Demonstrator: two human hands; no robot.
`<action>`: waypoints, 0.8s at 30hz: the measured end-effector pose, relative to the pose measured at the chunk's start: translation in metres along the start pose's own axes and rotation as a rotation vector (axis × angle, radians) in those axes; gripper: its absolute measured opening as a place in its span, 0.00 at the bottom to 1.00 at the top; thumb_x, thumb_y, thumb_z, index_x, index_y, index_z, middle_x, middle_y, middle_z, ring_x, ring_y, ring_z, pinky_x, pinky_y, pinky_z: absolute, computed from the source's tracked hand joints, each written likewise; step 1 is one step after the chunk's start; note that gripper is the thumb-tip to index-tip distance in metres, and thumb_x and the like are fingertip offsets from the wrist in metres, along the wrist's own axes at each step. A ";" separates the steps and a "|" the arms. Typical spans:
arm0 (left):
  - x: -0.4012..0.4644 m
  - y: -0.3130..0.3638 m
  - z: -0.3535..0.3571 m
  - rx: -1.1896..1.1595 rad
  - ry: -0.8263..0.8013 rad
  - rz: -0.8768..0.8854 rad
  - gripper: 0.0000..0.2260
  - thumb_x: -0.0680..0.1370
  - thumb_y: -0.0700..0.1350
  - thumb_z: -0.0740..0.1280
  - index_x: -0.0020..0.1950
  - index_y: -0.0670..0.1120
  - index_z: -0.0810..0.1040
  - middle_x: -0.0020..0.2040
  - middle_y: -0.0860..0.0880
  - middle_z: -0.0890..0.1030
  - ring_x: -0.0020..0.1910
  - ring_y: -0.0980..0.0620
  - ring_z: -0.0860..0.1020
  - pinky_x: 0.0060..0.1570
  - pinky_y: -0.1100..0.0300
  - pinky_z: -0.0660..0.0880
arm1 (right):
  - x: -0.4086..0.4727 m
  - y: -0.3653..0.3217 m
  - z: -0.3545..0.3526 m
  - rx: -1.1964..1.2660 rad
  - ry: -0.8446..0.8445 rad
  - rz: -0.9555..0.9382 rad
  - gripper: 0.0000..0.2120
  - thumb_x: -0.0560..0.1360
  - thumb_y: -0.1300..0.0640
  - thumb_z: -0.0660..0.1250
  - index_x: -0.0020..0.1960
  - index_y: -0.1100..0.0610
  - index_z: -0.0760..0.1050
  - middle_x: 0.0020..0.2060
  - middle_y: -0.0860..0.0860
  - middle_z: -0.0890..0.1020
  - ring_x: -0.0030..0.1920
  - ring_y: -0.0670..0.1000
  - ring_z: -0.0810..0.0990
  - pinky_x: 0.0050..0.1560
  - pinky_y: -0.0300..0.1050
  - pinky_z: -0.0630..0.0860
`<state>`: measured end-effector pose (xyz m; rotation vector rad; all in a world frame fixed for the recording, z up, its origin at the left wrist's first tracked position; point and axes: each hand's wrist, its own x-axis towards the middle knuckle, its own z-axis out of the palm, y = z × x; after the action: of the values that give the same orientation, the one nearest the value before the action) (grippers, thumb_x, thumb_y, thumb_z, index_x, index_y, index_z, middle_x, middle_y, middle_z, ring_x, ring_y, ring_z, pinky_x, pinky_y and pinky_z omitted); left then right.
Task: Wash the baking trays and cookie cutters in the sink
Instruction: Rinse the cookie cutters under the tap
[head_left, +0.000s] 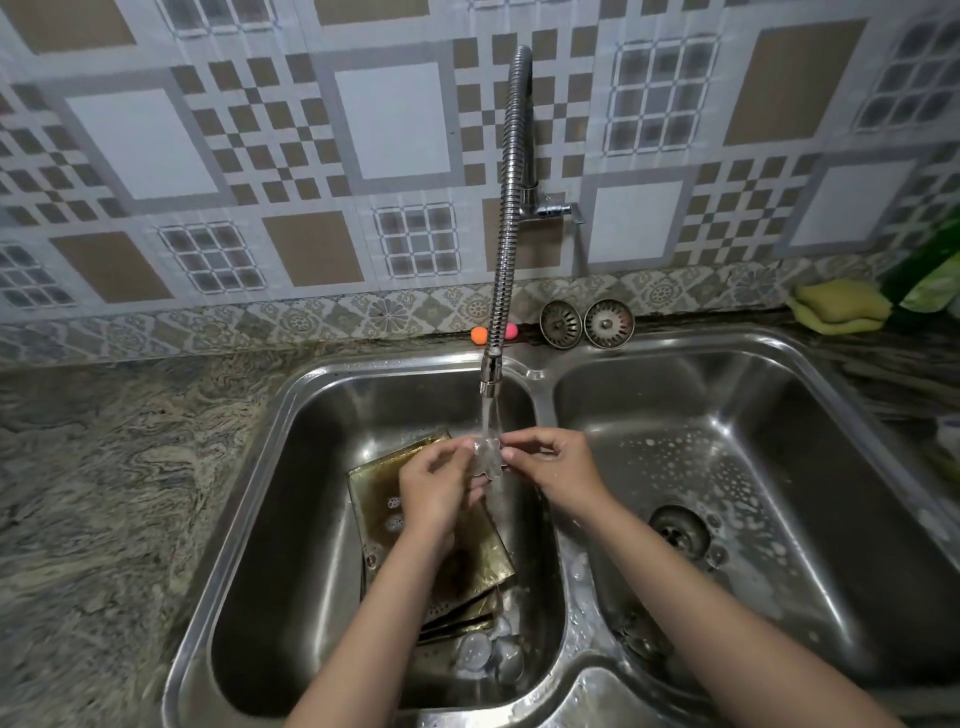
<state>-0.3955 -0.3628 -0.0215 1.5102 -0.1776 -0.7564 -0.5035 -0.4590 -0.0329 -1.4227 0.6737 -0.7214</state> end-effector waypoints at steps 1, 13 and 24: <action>-0.001 0.000 -0.004 -0.005 0.008 -0.004 0.01 0.75 0.43 0.71 0.44 0.48 0.82 0.39 0.47 0.85 0.36 0.48 0.84 0.31 0.62 0.78 | 0.000 0.001 0.002 -0.014 -0.012 -0.004 0.10 0.70 0.68 0.73 0.48 0.57 0.82 0.40 0.50 0.85 0.39 0.45 0.84 0.45 0.36 0.79; -0.006 0.010 -0.018 -0.051 -0.112 0.061 0.07 0.78 0.44 0.66 0.51 0.51 0.82 0.47 0.48 0.85 0.45 0.50 0.84 0.40 0.59 0.78 | -0.001 -0.024 0.005 -0.087 -0.004 -0.055 0.13 0.69 0.67 0.74 0.48 0.52 0.81 0.43 0.50 0.84 0.42 0.43 0.83 0.45 0.35 0.78; -0.027 -0.064 -0.047 1.030 -0.576 -0.121 0.06 0.77 0.44 0.66 0.45 0.47 0.82 0.38 0.51 0.81 0.34 0.58 0.77 0.35 0.69 0.75 | -0.066 -0.015 -0.119 -0.593 -0.072 0.146 0.11 0.69 0.66 0.75 0.50 0.56 0.82 0.38 0.47 0.83 0.33 0.36 0.79 0.39 0.25 0.72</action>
<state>-0.4112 -0.3017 -0.0764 2.2225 -1.0402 -1.2917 -0.6387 -0.4817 -0.0239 -1.9024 0.9730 -0.3608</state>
